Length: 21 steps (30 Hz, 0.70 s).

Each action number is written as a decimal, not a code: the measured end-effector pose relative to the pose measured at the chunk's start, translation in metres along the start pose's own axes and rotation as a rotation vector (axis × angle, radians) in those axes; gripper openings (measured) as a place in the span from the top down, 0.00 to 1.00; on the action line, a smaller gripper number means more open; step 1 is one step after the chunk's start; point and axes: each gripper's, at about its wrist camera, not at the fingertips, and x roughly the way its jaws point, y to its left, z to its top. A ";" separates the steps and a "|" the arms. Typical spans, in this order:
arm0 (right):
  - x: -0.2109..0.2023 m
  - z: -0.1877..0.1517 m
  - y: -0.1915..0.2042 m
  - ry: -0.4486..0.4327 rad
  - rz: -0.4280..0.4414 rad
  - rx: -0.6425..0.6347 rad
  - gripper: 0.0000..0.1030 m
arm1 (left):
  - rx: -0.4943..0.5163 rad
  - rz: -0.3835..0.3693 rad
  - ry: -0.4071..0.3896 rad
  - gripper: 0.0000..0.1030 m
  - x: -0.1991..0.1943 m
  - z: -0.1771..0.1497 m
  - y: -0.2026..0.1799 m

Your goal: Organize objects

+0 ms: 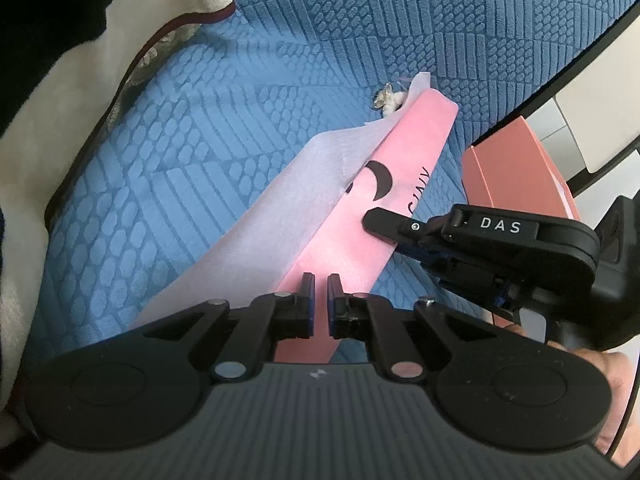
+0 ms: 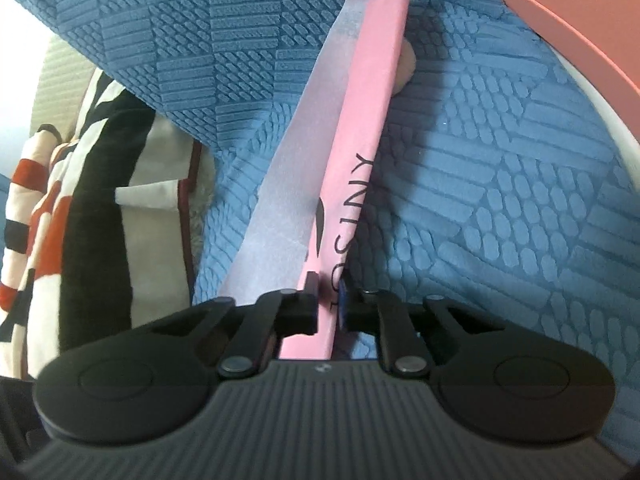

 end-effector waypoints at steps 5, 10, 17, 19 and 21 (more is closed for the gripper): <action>-0.008 0.005 0.010 -0.002 -0.036 -0.042 0.93 | 0.017 -0.029 -0.009 0.90 -0.004 0.001 -0.004; -0.016 0.008 0.010 0.024 -0.070 -0.061 0.94 | 0.055 -0.059 -0.037 0.90 -0.012 0.000 -0.011; -0.025 0.008 0.011 0.041 -0.093 -0.077 0.94 | 0.103 -0.101 -0.071 0.58 -0.020 -0.003 -0.021; -0.026 0.009 0.011 0.046 -0.093 -0.072 0.94 | 0.128 -0.111 -0.063 0.57 -0.019 -0.004 -0.025; -0.028 0.010 0.010 0.051 -0.096 -0.069 0.94 | 0.155 -0.127 -0.061 0.55 -0.019 -0.006 -0.030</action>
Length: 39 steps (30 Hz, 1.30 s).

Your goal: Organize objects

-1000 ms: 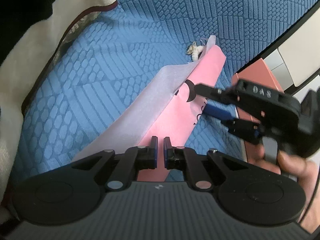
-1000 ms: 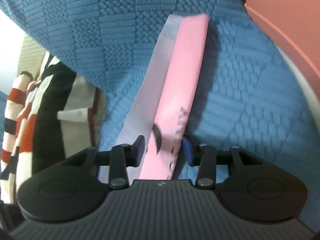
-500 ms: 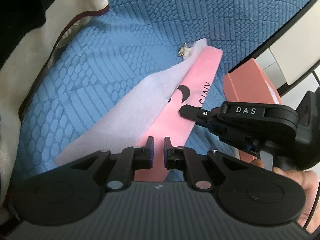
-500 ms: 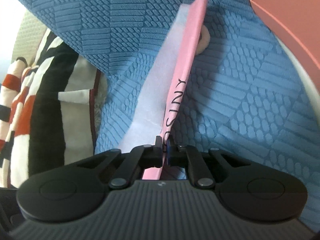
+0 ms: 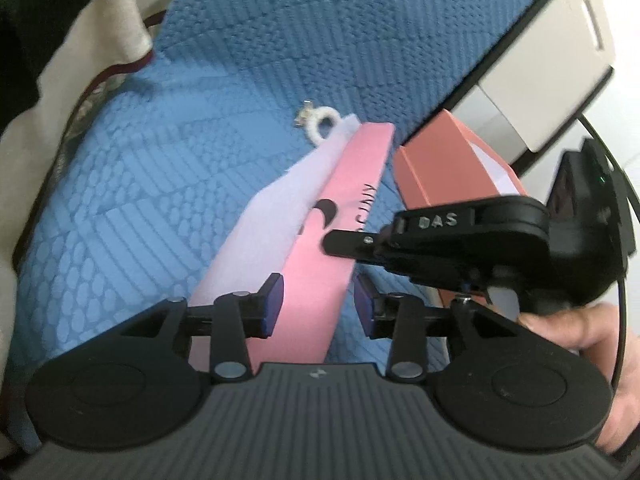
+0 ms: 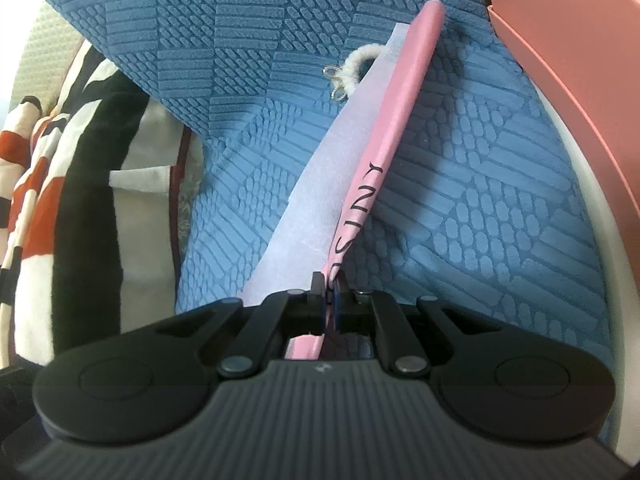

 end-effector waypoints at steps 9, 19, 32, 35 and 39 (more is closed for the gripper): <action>-0.009 -0.001 -0.007 0.036 0.029 0.039 0.94 | 0.176 0.046 0.014 0.54 0.012 -0.014 -0.030; -0.015 -0.006 -0.004 0.042 0.022 0.007 0.92 | 0.164 0.057 0.052 0.89 0.024 -0.020 -0.027; -0.035 0.002 0.008 -0.069 0.089 -0.121 0.90 | -0.114 -0.025 0.028 0.94 0.012 -0.004 0.019; -0.029 0.002 0.010 -0.066 0.099 -0.136 0.90 | -0.159 -0.001 0.020 0.95 0.009 -0.001 0.031; -0.011 0.001 0.018 -0.050 0.103 -0.155 0.90 | -0.194 0.035 0.031 0.95 0.014 0.001 0.041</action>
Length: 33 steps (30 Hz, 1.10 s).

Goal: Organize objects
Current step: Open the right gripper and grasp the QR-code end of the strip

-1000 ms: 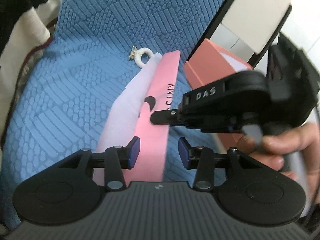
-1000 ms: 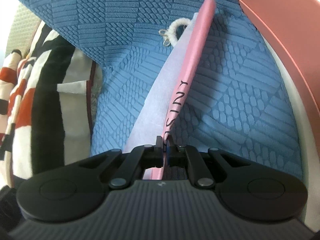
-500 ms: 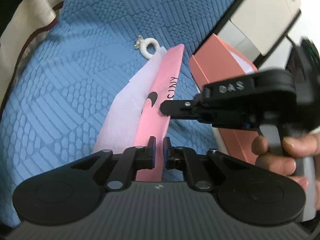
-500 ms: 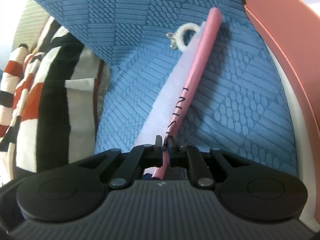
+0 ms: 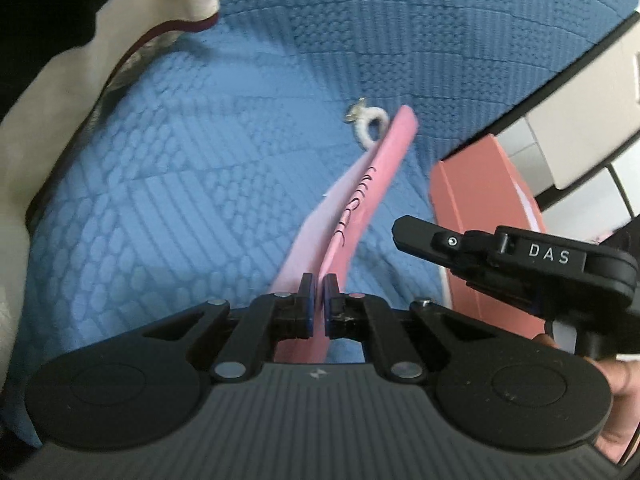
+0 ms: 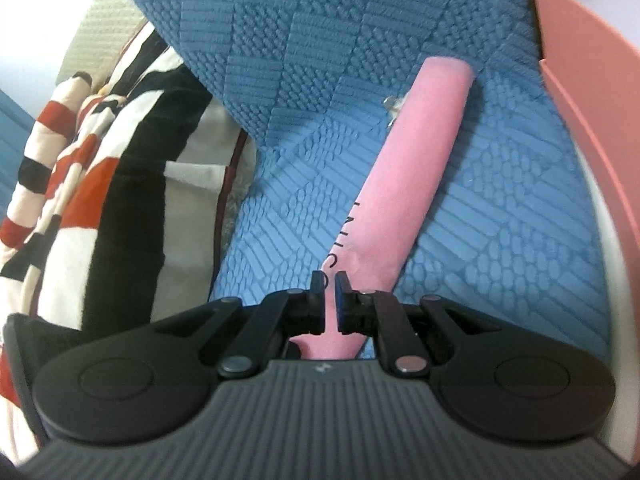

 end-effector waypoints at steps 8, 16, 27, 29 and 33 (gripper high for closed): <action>0.041 -0.001 -0.001 0.058 -0.007 -0.029 0.90 | -0.034 0.055 0.024 0.92 0.007 0.003 0.009; 0.055 -0.001 -0.007 0.092 0.009 -0.059 0.99 | -0.036 0.071 0.016 0.91 0.006 0.006 0.008; 0.057 0.002 -0.016 0.102 0.032 0.005 1.00 | 0.056 -0.004 -0.086 0.91 -0.017 0.011 -0.005; 0.057 0.003 -0.017 0.103 0.039 0.013 1.00 | 0.072 0.011 -0.025 0.91 -0.005 0.008 -0.005; 0.057 0.003 -0.015 0.105 0.031 0.002 0.99 | 0.117 0.077 0.024 0.91 0.011 0.002 -0.010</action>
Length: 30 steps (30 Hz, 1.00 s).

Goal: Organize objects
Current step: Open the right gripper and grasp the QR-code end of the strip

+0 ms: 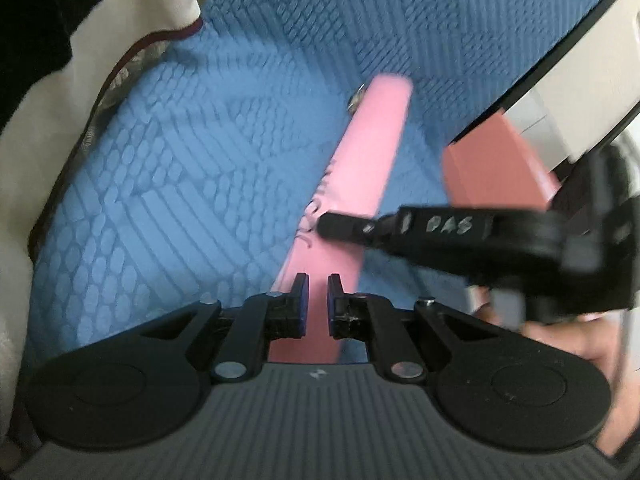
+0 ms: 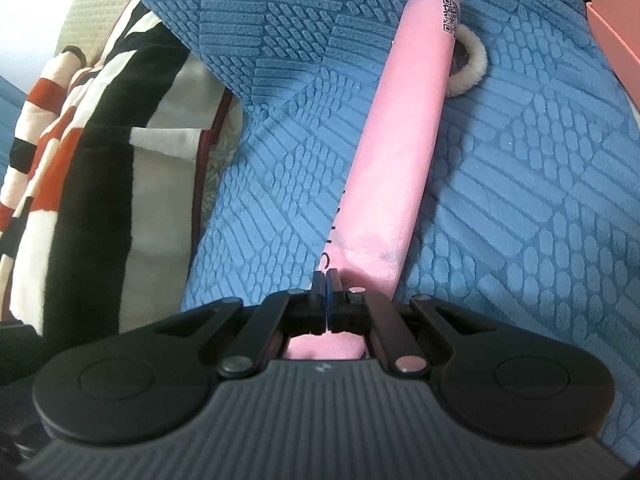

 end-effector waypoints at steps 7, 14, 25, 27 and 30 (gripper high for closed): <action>-0.012 0.012 -0.005 -0.088 -0.022 -0.021 0.92 | -0.023 0.006 -0.003 0.91 0.001 -0.003 0.005; -0.029 0.038 -0.016 -0.216 -0.072 0.005 0.44 | -0.021 0.007 -0.003 0.91 0.001 -0.003 0.006; -0.010 0.062 -0.048 -0.193 -0.093 0.054 0.40 | -0.008 0.010 0.002 0.91 0.002 -0.005 0.005; -0.005 0.063 -0.052 -0.179 -0.063 0.069 0.40 | -0.015 0.005 0.005 0.91 0.002 -0.004 0.006; -0.001 0.066 -0.056 -0.156 0.018 0.098 0.41 | -0.018 0.003 0.007 0.91 0.002 -0.004 0.007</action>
